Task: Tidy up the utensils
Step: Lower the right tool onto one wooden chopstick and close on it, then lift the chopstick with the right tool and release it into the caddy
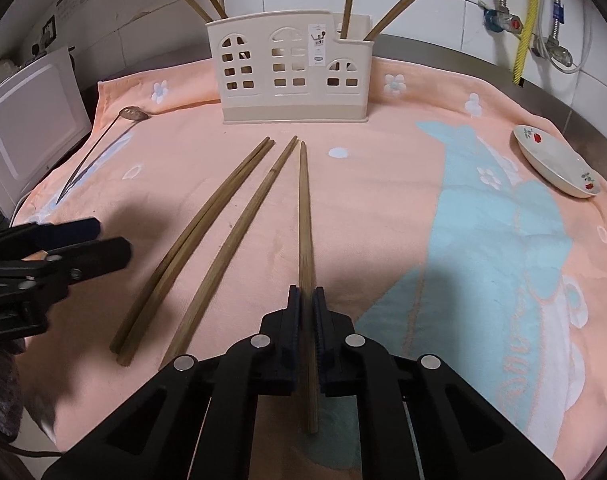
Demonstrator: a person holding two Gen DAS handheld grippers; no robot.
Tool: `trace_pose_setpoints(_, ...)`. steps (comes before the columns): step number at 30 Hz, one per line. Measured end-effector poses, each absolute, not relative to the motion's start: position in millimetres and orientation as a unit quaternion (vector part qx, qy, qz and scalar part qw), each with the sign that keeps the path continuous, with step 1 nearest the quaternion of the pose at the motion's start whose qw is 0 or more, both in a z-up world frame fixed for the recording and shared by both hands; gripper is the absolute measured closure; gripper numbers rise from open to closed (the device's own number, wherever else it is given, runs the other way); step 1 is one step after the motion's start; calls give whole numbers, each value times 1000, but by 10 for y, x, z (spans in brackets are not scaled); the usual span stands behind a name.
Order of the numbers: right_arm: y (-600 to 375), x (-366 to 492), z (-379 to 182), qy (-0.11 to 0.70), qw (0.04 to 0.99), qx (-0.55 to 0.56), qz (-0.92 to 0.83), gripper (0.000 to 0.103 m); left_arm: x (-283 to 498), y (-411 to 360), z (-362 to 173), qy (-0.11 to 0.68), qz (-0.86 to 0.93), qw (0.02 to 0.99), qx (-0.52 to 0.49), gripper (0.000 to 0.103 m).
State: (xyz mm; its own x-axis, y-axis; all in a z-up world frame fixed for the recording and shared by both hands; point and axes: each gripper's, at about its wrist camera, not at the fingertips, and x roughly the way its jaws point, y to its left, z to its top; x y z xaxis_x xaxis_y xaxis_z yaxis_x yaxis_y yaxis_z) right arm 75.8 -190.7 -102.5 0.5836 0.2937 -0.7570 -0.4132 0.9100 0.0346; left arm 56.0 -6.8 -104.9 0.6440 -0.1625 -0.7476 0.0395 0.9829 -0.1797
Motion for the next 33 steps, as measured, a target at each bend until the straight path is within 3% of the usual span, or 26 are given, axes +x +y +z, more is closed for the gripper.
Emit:
trace_pose_setpoints(8,-1983,733,-1022,410,887,-65,200,96,676,-237,-1178,440,-68,893,-68,69)
trace_pose_setpoints(17,-1966,719,-1037,412,886,-62,202,96,695,-294,-1196,440,-58,894,-61,73)
trace_pose_setpoints(24,-1954,720,-1045,413,886,-63,202,95,756,-390,-1206,438,-29,898,-33,88)
trace_pose_setpoints(31,-1962,717,-1047,412,887,-62,202,96,762,-384,-1208,436,-30,899,-31,90)
trace_pose_setpoints(33,-1967,718,-1048,412,887,-61,202,96,754,-346,-1208,434,-36,899,-45,95)
